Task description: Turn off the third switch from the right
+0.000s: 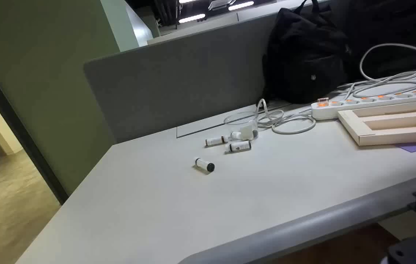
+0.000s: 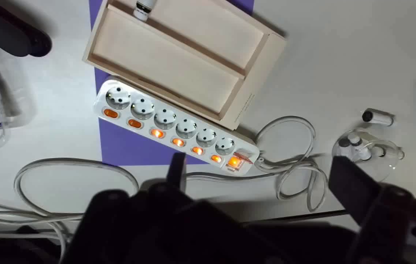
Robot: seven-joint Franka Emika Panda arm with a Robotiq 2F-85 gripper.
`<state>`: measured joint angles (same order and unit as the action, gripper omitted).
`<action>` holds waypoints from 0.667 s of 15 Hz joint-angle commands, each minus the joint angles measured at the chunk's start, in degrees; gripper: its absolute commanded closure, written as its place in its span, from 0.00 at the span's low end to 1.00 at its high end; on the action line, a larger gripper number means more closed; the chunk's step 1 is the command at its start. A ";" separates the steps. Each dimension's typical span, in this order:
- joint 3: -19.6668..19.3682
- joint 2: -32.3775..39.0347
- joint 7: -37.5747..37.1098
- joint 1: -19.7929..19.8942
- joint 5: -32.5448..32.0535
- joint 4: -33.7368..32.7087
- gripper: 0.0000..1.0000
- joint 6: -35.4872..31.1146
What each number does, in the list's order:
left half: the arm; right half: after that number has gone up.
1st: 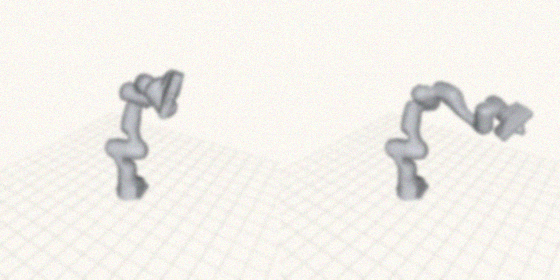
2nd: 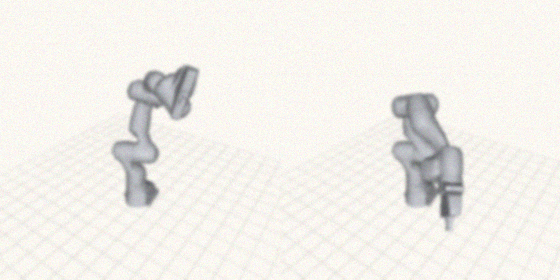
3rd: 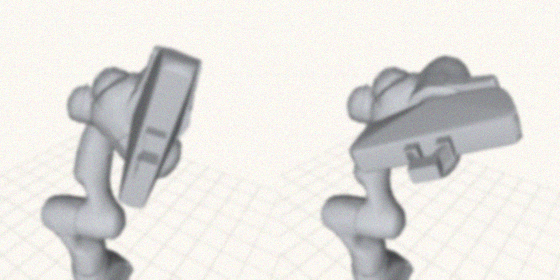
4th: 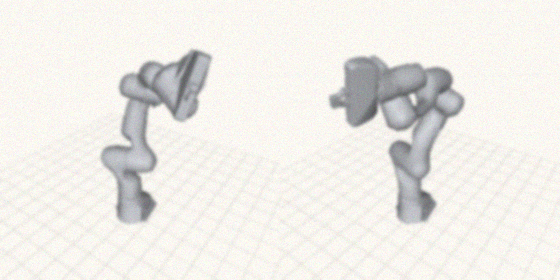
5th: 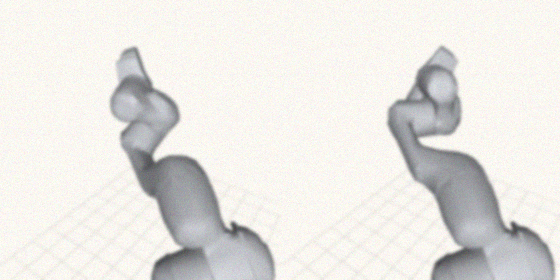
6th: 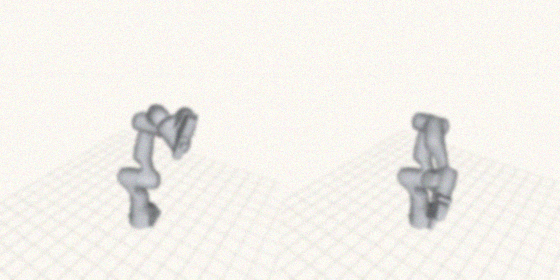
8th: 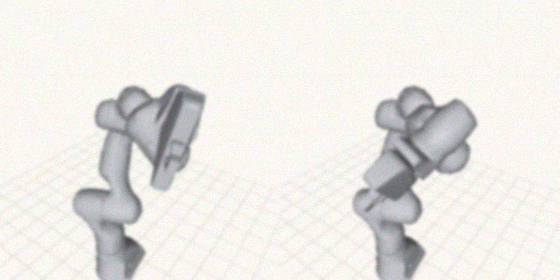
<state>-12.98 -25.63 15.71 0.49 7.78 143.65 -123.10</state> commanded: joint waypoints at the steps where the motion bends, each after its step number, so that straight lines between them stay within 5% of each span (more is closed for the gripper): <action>1: 0.93 0.11 0.39 1.01 0.48 -0.13 0.00 0.17; 10: 0.94 2.41 -0.75 0.78 1.86 -1.17 0.00 -2.64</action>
<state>-12.88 -25.56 15.75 0.61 7.79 143.59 -123.44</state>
